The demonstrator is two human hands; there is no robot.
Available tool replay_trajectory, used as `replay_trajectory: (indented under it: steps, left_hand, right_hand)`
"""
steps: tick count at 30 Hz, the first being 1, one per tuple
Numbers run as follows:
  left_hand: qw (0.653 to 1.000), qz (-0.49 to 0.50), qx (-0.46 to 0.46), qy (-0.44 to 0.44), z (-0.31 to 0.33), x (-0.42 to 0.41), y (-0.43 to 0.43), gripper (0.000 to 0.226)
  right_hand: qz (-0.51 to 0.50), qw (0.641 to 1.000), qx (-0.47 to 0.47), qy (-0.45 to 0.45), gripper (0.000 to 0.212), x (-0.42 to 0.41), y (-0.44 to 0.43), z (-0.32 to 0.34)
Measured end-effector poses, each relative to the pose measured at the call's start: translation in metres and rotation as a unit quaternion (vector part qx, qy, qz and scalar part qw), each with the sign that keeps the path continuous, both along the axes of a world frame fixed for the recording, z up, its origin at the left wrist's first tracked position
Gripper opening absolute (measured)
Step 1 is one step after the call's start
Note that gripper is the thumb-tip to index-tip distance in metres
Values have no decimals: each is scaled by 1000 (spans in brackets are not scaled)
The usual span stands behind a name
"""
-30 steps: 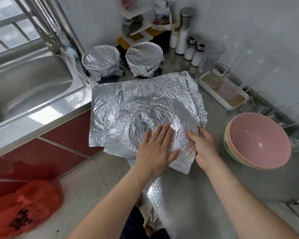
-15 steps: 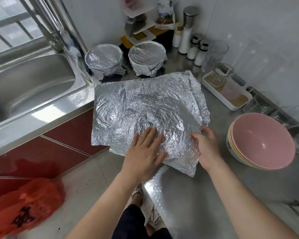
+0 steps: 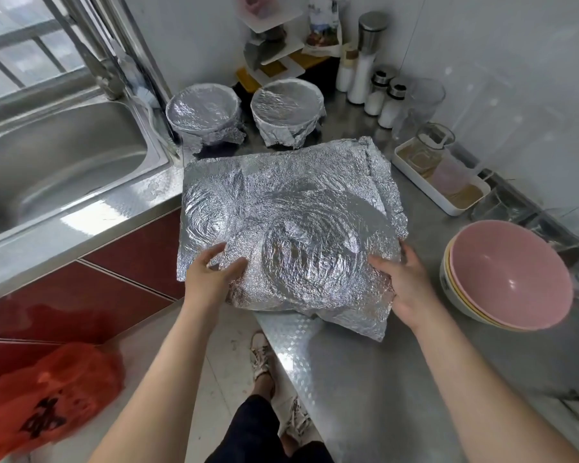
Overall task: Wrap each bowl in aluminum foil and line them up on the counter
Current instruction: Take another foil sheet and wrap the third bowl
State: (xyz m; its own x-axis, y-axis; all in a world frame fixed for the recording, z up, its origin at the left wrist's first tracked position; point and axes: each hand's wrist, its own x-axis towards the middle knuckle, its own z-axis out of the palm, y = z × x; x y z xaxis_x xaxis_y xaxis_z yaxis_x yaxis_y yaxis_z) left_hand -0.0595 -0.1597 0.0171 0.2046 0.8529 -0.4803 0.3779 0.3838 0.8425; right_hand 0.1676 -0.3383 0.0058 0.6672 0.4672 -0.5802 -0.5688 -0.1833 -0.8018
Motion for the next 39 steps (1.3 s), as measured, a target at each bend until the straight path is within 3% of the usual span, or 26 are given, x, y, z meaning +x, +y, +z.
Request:
replay_trajectory:
  steps: [4,6,7,8,10,11,12,16,20,23,35,39]
  left_hand:
    - [1000,5,21,-11,-8,0,-8,46]
    - [999,-5,42,22,-6,3,-11,50]
    - [997,-9,70,45,-5,4,-13,54]
    - [990,-14,122,74,-3,4,-13,57]
    - [957,-47,258,121,-2,5,-13,55]
    - [940,-73,308,125,-1,7,-13,49]
    - [928,-105,337,123,0,12,-15,42]
    - [880,-226,391,144,-6,33,-27,35]
    - [849,-268,419,177,-16,40,-35,42]
    - [827,-293,433,206,-26,39,-35,53]
    - [824,-290,449,189,-28,36,-43,52]
    - [820,-266,472,182,-13,46,-30,38]
  right_hand:
    - [-15,998,-44,-31,69,-4,1,-3]
    - [2,983,-117,-139,77,-7,2,-2]
    - [16,958,-164,-236,78,-8,2,0]
    - [30,910,-209,-357,72,-8,1,1]
    - [44,777,-236,-582,45,-9,0,6]
    - [53,741,-223,-631,32,-9,2,11]
    - [69,735,-210,-641,22,-10,6,15]
    - [139,746,-203,-619,17,-18,30,15]
    - [169,752,-248,-587,29,-22,43,6]
    - [149,756,-264,-580,26,-21,46,5]
    - [133,815,-292,-483,18,-12,50,15]
    - [156,776,-298,-533,17,-4,53,24]
